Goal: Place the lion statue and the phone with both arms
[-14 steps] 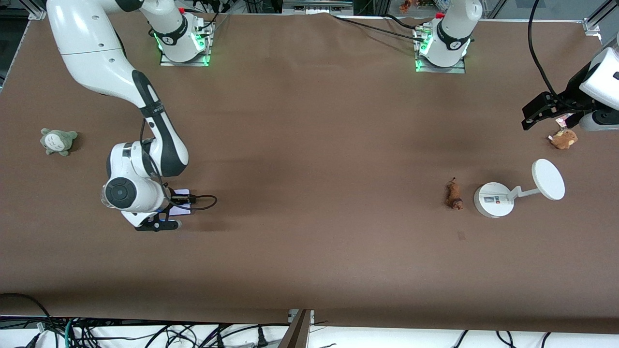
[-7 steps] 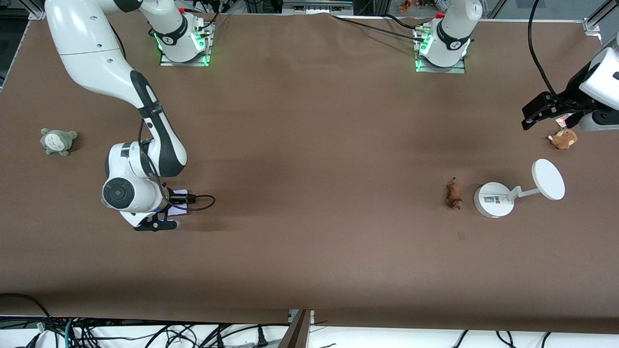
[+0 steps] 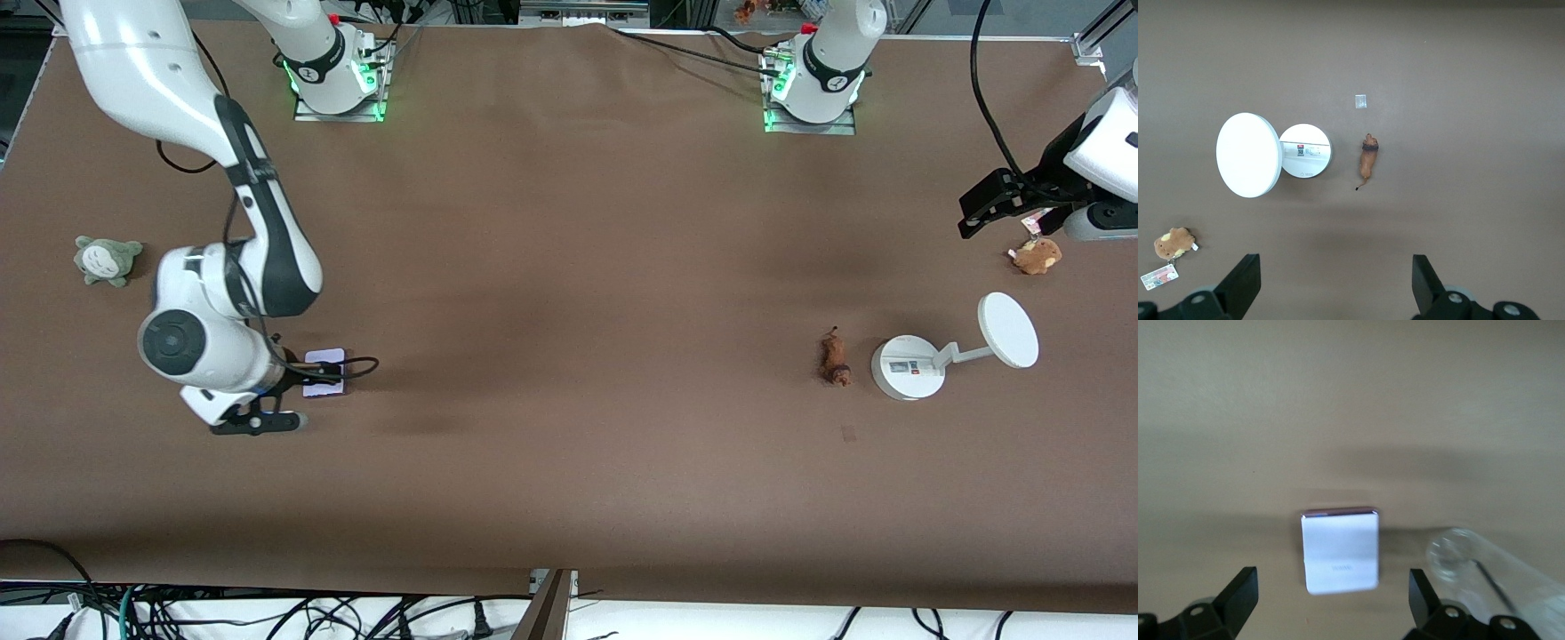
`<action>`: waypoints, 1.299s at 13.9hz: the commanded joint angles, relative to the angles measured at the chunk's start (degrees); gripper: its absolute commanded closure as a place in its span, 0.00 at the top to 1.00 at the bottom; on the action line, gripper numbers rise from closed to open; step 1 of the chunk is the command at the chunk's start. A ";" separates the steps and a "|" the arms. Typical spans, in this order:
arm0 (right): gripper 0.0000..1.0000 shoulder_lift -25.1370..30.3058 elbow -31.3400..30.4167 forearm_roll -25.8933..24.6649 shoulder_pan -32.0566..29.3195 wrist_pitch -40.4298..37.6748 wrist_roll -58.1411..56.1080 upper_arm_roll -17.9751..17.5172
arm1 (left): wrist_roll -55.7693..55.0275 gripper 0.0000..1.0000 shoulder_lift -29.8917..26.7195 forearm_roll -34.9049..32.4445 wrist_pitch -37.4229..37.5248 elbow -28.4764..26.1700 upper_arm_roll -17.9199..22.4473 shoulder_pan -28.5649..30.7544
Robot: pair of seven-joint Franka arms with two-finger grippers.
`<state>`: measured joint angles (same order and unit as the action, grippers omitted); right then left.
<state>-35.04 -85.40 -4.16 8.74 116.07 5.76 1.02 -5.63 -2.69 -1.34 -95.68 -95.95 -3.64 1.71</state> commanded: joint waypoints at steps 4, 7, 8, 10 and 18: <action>1.00 9.89 3.74 -2.17 -0.74 -12.78 -1.19 2.49 | 0.71 1.00 -0.12 0.64 1.54 0.41 -0.85 0.49; 1.00 16.30 3.31 -1.90 -2.41 -17.36 -1.10 2.50 | 0.71 1.00 -0.21 0.64 1.63 0.41 -0.85 0.49; 1.00 18.76 2.26 -1.81 -2.50 -18.41 -0.75 2.41 | 0.62 1.00 -0.21 0.64 1.63 0.41 -0.85 0.49; 1.00 24.21 -1.60 -1.81 -2.85 -20.26 -0.40 2.06 | 0.62 1.00 -0.12 0.55 1.63 0.41 -0.93 0.49; 1.00 35.04 -7.42 -1.72 -4.96 -24.57 -1.27 -1.63 | -0.17 1.00 -0.03 0.37 1.63 1.28 -1.81 0.40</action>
<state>-2.84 -91.77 -5.87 5.59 92.25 5.36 0.22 -5.70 -2.69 -1.34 -94.75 -95.91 -4.84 1.69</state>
